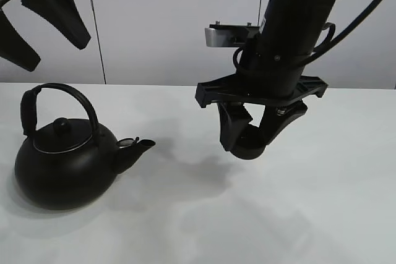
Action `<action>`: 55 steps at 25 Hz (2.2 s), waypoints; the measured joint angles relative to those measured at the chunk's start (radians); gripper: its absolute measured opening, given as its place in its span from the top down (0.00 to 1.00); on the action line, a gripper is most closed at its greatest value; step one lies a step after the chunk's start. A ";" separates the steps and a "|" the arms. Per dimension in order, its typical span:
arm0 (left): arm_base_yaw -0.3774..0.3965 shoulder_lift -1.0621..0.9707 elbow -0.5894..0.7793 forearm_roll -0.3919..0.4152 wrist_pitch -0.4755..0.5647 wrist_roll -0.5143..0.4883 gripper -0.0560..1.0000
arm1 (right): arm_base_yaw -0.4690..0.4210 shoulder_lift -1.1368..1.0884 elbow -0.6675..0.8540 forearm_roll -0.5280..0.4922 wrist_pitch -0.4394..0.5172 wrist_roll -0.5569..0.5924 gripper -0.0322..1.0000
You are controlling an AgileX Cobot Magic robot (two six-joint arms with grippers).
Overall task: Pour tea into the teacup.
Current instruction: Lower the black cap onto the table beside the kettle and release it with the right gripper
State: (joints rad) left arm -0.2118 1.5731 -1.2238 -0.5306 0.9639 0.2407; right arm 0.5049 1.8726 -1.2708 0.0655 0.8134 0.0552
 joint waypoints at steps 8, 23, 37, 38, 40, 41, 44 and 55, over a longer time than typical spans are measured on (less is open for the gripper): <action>0.000 0.000 0.000 0.000 0.000 0.000 0.41 | 0.040 -0.021 -0.009 0.064 -0.067 -0.065 0.58; 0.000 0.000 0.000 0.000 -0.019 0.000 0.41 | 0.082 0.210 -0.191 0.088 -0.058 -0.055 0.58; 0.000 0.000 0.000 0.000 -0.023 0.000 0.41 | 0.126 0.295 -0.237 0.095 -0.035 -0.055 0.58; 0.000 0.000 0.000 0.000 -0.023 0.000 0.41 | 0.126 0.295 -0.237 0.095 -0.035 -0.055 0.58; 0.000 0.000 0.000 0.000 -0.023 0.000 0.41 | 0.126 0.295 -0.237 0.096 -0.035 -0.055 0.58; 0.000 0.000 0.000 0.000 -0.023 0.000 0.41 | 0.126 0.295 -0.237 0.096 -0.035 -0.055 0.58; 0.000 0.000 0.000 0.000 -0.023 0.000 0.41 | 0.126 0.295 -0.237 0.096 -0.025 -0.055 0.58; 0.000 0.000 0.000 0.000 -0.025 0.000 0.41 | 0.126 0.280 -0.237 0.100 0.001 -0.055 0.57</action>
State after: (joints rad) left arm -0.2118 1.5731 -1.2238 -0.5306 0.9394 0.2407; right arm 0.6313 2.1521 -1.5081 0.1651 0.8146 0.0000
